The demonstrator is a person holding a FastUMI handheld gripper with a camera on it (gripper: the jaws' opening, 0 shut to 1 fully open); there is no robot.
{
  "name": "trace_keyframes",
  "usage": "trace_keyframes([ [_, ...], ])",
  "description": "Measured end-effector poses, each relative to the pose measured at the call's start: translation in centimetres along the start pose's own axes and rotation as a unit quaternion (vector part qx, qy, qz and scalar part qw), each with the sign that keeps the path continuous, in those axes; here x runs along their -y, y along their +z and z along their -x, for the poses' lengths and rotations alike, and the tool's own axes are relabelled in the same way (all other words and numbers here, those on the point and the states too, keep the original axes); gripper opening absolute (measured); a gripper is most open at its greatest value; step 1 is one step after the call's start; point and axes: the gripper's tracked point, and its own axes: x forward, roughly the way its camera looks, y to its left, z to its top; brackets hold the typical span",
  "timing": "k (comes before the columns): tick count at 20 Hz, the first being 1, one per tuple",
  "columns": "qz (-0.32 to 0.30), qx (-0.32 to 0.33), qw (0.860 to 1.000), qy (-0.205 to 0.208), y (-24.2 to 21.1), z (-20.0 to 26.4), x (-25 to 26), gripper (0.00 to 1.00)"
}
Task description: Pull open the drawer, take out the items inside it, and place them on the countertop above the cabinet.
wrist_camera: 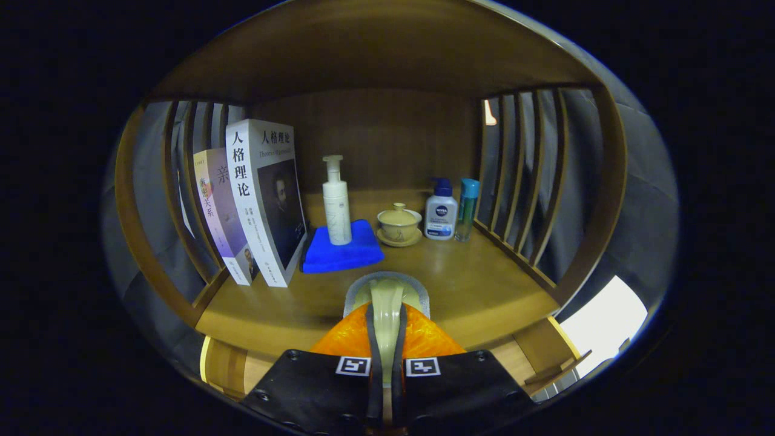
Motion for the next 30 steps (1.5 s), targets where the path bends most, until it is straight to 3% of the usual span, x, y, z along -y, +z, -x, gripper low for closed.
trace_keyframes([
  [6,0.013,-0.033,0.999,0.005,0.4,-3.6,-0.2,0.07],
  [14,0.007,-0.056,0.998,0.023,-2.5,-5.5,0.7,0.33],
  [18,-0.008,-0.022,0.999,0.032,-1.9,-4.0,0.9,0.96],
  [30,0.010,0.101,0.995,-0.006,0.2,7.1,2.1,0.96],
])
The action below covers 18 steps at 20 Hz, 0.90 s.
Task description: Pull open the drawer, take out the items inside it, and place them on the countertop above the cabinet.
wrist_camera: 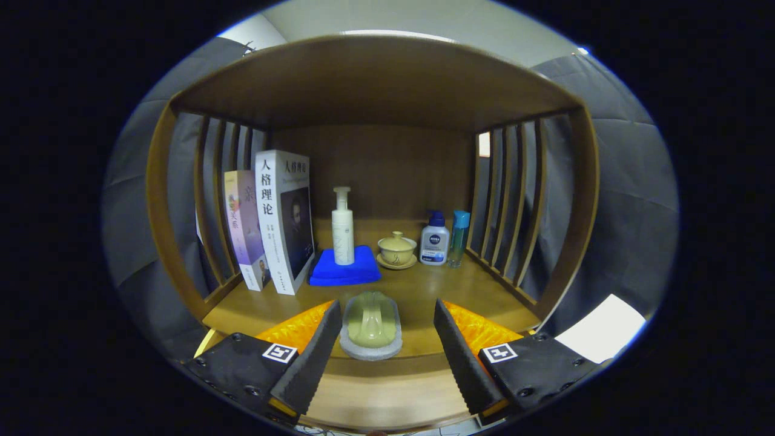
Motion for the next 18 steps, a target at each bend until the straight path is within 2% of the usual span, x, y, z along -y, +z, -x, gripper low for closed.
trace_keyframes([
  [4,0.001,0.027,1.000,-0.008,-0.4,3.6,0.5,0.96],
  [11,-0.009,0.066,0.998,0.010,-3.1,7.3,0.1,0.97],
  [14,-0.009,0.063,0.998,0.005,-5.1,8.1,0.3,0.97],
  [18,0.028,0.050,0.998,-0.001,-8.4,8.5,0.4,0.97],
])
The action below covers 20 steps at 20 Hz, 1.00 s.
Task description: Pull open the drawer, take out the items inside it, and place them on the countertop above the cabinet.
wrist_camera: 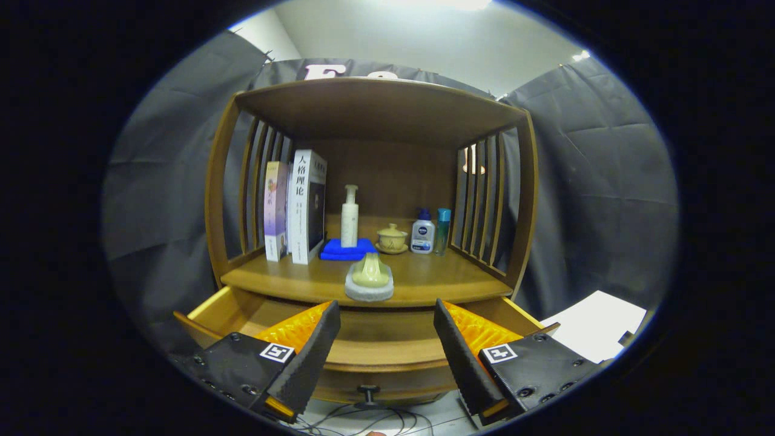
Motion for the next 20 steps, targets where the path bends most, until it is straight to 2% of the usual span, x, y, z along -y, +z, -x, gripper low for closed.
trace_keyframes([
  [8,-0.008,0.015,1.000,0.005,-3.2,2.0,-0.9,0.98],
  [13,0.016,0.011,1.000,0.000,-5.7,3.1,-0.6,0.98],
  [20,-0.012,-0.012,1.000,0.014,-8.9,2.6,-1.5,0.98],
])
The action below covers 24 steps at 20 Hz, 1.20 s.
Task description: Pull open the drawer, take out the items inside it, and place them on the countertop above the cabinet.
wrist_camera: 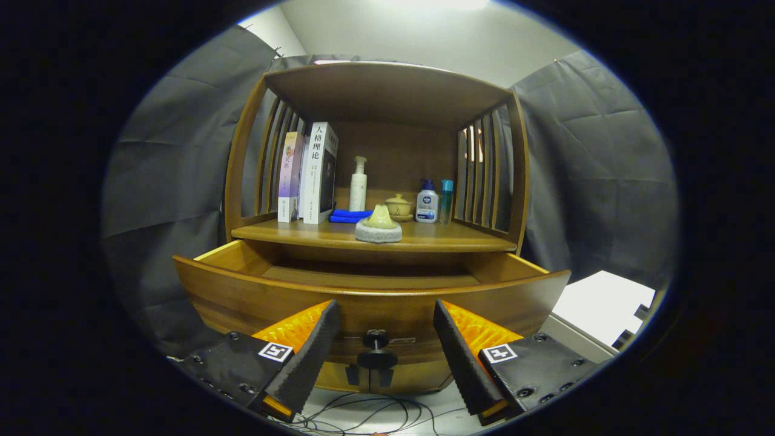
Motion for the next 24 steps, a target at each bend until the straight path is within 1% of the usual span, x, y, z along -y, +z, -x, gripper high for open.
trace_keyframes([
  [6,-0.002,-0.007,1.000,0.026,-0.4,-1.5,-1.0,0.98],
  [8,-0.009,0.002,1.000,0.029,0.2,-1.9,-0.9,0.97],
  [10,-0.014,0.003,0.999,0.041,0.3,-2.1,-1.4,0.96],
  [24,-0.030,-0.004,0.999,0.041,1.1,-6.7,-1.6,0.97],
])
